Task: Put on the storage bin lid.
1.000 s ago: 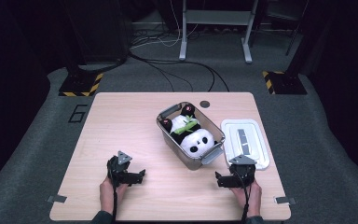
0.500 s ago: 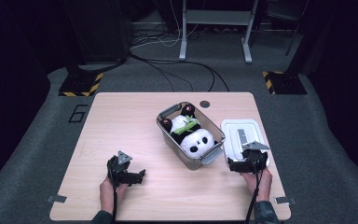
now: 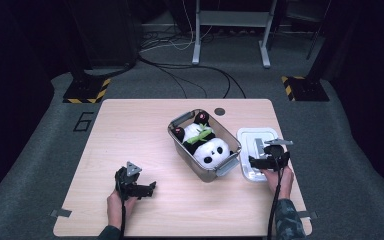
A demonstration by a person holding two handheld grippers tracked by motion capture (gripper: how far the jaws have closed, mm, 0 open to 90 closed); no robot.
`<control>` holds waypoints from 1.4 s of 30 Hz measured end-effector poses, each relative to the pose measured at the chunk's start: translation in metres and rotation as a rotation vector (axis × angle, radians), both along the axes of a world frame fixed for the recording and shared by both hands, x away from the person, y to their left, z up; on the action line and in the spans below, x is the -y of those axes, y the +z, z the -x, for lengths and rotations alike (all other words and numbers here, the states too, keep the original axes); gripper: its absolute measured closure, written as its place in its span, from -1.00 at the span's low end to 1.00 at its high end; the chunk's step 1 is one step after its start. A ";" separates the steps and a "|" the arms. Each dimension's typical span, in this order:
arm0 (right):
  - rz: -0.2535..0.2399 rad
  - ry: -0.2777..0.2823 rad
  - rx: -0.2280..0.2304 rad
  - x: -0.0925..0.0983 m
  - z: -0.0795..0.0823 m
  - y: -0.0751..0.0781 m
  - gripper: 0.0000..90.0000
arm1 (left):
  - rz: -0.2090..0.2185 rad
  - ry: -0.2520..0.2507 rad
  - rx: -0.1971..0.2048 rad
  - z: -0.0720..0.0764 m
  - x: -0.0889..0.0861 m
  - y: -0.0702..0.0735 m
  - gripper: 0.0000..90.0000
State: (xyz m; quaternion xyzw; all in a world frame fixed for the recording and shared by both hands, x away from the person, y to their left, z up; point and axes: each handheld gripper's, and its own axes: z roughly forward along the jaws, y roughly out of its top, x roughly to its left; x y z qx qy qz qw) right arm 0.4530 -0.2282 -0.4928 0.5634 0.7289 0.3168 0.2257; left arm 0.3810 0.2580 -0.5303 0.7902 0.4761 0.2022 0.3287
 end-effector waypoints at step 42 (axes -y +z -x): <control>0.003 -0.109 0.010 0.018 -0.018 0.007 0.49 | 0.004 0.003 0.006 0.000 0.000 0.000 -1.00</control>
